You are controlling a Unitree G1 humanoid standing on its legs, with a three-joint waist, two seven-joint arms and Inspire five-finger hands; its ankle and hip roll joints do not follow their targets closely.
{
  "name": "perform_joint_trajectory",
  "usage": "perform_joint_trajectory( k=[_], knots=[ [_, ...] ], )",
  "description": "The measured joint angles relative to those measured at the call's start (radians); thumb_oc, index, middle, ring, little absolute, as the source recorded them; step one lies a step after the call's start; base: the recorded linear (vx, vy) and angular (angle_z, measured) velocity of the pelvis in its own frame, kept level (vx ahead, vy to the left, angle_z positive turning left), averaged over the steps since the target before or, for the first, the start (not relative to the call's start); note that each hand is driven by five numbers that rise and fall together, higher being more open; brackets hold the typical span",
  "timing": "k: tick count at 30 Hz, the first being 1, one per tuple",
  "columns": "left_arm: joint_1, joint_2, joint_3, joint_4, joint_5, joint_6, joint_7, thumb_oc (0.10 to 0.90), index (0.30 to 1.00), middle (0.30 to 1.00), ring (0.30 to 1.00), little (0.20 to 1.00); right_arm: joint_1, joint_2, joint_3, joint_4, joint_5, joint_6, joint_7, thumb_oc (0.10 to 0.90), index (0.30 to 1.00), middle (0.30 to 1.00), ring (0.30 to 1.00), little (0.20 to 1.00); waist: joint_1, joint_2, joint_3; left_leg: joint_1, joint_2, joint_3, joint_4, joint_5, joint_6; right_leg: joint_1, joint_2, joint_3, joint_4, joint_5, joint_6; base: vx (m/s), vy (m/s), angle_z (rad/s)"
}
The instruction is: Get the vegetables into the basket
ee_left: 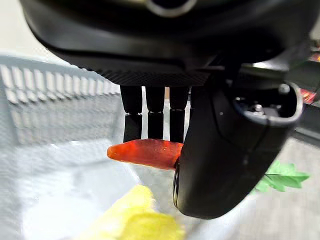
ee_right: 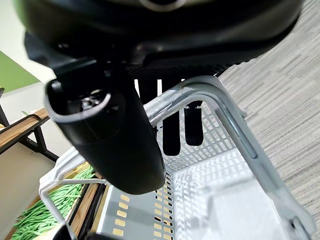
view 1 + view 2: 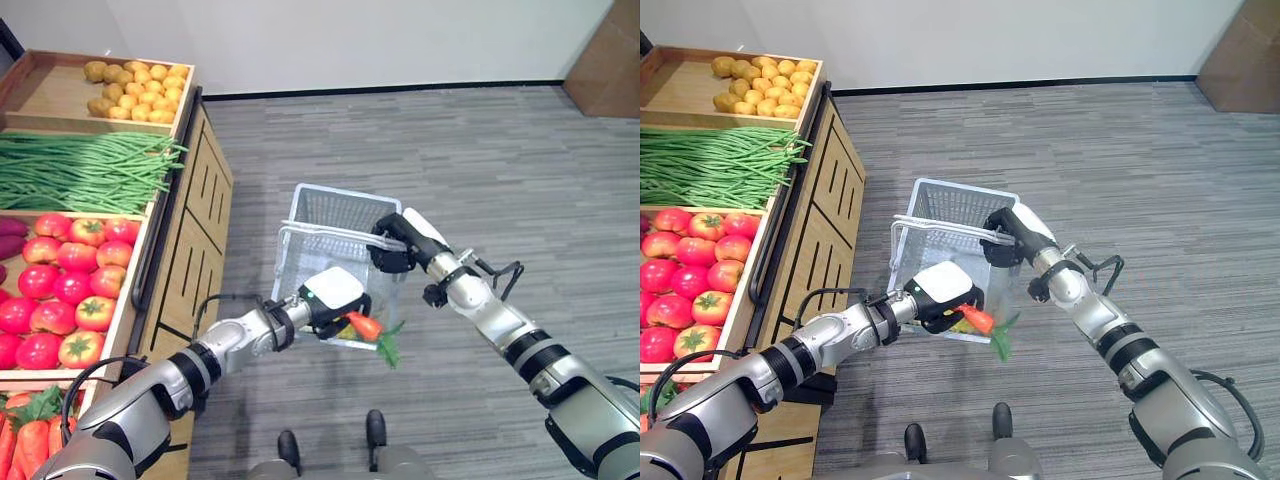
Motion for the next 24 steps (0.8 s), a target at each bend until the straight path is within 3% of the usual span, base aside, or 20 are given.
perform_joint_trajectory(
  k=[3,7,8,9,10,24],
  knots=[
    [0.034,-0.019,0.074,0.043,0.058,0.065,0.025,0.400,0.300,0.300,0.300,0.300,0.037,-0.015,-0.002,-0.026,0.000,0.000,0.002,0.400,0.300,0.300,0.300,0.300,0.003,-0.001,0.001,0.000,0.000,-0.003,0.000,0.000,0.000,0.001,0.000,-0.004,0.000,0.000,0.000,0.00,0.000,0.00],
    [0.057,-0.016,0.119,0.043,0.061,0.085,0.034,0.400,0.300,0.300,0.300,0.300,0.065,-0.025,-0.004,-0.026,-0.001,0.000,0.003,0.400,0.300,0.300,0.300,0.300,0.009,-0.002,0.001,0.000,0.001,-0.007,0.000,0.000,0.000,0.003,0.000,-0.008,0.000,0.000,0.000,-0.01,-0.005,0.03],
    [0.066,-0.012,0.128,0.043,0.063,0.091,0.040,0.604,0.585,0.585,0.585,0.585,0.073,-0.028,-0.004,-0.026,-0.001,0.000,0.003,0.400,0.300,0.300,0.300,0.300,0.010,-0.003,0.002,0.000,0.001,-0.007,0.000,0.000,0.000,0.004,0.000,-0.009,0.000,0.000,0.000,0.00,0.000,0.00],
    [0.071,-0.009,0.128,0.043,0.079,0.101,0.043,0.839,0.915,0.915,0.915,0.915,0.079,-0.030,-0.005,-0.026,-0.001,0.000,0.003,0.400,0.300,0.300,0.300,0.300,0.009,-0.004,0.002,0.000,0.001,-0.008,0.000,0.000,-0.001,0.004,0.000,-0.010,0.000,0.000,0.000,0.00,0.000,0.00],
    [0.074,-0.009,0.128,0.043,0.079,0.104,0.043,0.900,1.000,1.000,1.000,1.000,0.081,-0.030,-0.005,-0.026,-0.002,0.000,0.004,0.400,0.300,0.300,0.300,0.300,0.009,-0.004,0.002,0.000,0.001,-0.008,0.000,0.000,-0.001,0.004,0.000,-0.010,0.000,0.000,0.000,0.00,0.000,0.00],
    [0.116,-0.015,0.129,0.009,0.078,0.100,0.048,0.900,1.000,1.000,1.000,1.000,0.101,-0.028,-0.037,-0.024,-0.003,0.000,0.011,0.400,0.300,0.300,0.300,0.300,0.009,-0.007,0.003,0.000,0.001,-0.009,0.000,0.001,-0.001,0.006,0.000,-0.011,0.000,0.000,0.000,0.00,0.000,0.00]
  ],
)
